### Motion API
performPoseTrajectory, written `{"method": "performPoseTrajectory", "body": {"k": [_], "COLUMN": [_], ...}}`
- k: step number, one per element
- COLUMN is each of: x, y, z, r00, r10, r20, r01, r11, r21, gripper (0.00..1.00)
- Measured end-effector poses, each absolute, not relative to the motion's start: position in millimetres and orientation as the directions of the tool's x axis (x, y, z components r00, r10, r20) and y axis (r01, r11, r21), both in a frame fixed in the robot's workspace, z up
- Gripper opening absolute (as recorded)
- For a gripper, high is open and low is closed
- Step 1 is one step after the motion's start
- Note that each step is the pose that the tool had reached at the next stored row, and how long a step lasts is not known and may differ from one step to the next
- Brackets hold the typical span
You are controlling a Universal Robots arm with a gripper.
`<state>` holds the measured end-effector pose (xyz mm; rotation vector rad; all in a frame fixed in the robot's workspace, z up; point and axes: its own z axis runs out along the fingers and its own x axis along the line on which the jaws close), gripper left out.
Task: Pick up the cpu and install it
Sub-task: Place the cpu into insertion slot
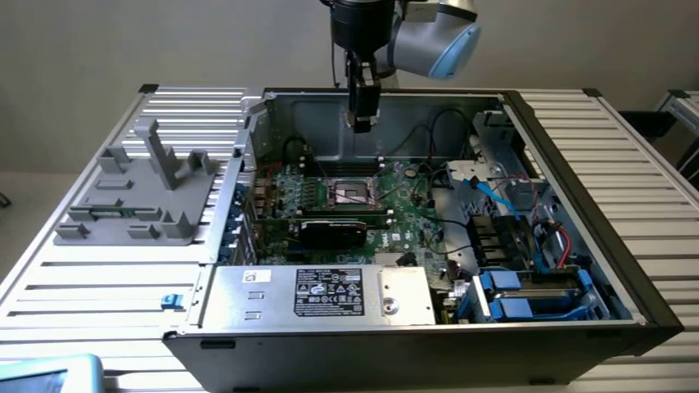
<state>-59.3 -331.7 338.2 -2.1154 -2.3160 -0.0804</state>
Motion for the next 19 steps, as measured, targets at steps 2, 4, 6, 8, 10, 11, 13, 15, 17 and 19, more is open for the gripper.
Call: {"method": "performPoseTrajectory", "body": {"k": [2, 4, 6, 8, 10, 11, 13, 15, 17, 19], "x": [-59, -59, -59, -59, -60, -60, -60, -60, -61, -62], "y": [-332, -332, -332, -332, -332, -332, -332, -332, -332, -332], "z": [338, 338, 337, 335, 333, 332, 330, 328, 327, 324], "r00": [-0.086, -0.060, -0.032, -0.019, -0.014, -0.011, -0.005, -0.003, -0.002, -0.002], "r10": [0.996, 0.998, 0.999, 0.999, 0.999, 0.999, 0.999, 1.000, 1.000, 1.000], "r20": [0.037, 0.037, 0.037, 0.037, 0.036, 0.035, 0.031, 0.023, 0.018, 0.018], "r01": [0.996, 0.998, 0.999, 0.999, 0.999, 0.999, 0.999, 0.999, 0.999, 0.999], "r11": [0.084, 0.059, 0.031, 0.017, 0.012, 0.010, 0.004, 0.002, 0.002, 0.002], "r21": [0.035, 0.035, 0.035, 0.035, 0.036, 0.037, 0.038, 0.040, 0.042, 0.046], "gripper": [0.56, 0.56, 0.56, 0.56, 0.56, 0.56, 0.56, 0.56, 0.56, 0.56]}}
